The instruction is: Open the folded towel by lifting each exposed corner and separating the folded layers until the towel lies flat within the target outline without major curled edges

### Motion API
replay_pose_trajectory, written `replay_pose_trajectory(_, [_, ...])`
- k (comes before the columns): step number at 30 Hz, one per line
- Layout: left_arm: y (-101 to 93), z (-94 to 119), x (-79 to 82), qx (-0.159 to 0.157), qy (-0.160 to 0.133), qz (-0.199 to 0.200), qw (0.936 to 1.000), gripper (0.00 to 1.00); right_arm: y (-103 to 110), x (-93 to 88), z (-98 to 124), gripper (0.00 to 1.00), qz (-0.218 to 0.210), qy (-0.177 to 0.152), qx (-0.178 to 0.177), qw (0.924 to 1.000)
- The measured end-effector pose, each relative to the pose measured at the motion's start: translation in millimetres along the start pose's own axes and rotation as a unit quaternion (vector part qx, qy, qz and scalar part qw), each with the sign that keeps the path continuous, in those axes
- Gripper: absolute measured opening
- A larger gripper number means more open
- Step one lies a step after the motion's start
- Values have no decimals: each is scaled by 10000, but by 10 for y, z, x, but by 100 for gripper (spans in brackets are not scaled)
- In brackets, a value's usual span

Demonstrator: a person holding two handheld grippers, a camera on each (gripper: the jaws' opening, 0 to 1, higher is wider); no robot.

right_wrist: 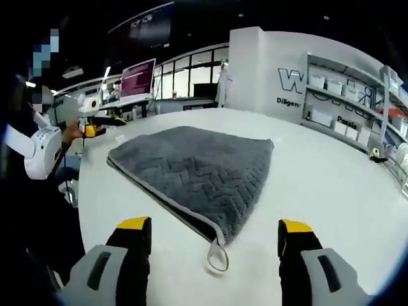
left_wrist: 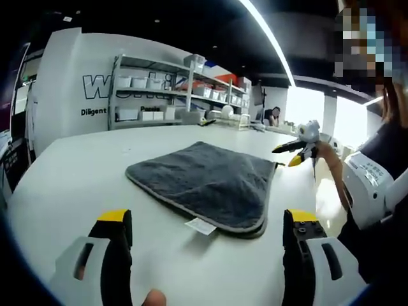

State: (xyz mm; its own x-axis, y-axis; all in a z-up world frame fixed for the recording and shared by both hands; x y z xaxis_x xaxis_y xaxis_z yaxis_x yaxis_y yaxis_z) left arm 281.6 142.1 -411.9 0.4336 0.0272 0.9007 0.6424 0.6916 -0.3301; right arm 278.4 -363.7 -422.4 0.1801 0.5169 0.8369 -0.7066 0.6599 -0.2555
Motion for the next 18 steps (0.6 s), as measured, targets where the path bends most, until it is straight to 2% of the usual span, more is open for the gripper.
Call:
replay_pose_trajectory(1, [-4, 0, 0, -7, 3, 5, 10000, 98, 8, -7, -13, 98, -25, 83, -4, 10000])
replay_pose_trajectory(3, [-14, -3, -2, 2, 19, 18, 10000, 98, 9, -15, -15, 99, -47, 161, -29, 9999])
replay_pose_trajectory(8, [22, -6, -26, 132, 143, 29, 9998, 99, -25, -4, 0, 99, -199, 89, -134, 9997])
replay_pose_trajectory(18, [116, -45, -34, 210, 199, 204, 9994, 97, -56, -16, 16, 99, -308, 138, -222, 9992])
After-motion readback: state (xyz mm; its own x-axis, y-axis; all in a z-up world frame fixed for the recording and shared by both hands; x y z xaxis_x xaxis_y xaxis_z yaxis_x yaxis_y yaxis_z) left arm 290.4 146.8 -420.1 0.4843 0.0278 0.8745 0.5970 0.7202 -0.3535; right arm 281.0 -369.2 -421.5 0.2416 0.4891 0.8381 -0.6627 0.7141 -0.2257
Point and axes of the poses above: the point that each gripper's makers call its tool centre point, and the gripper's own axes: z roughly backward along the fingers, y roughly to its left, x roughly out of its top, the point moved 10 cm from there along z, roughly backward along the fingers, and after that the axes turned 14 degrees about z, right-handed, at the moved point
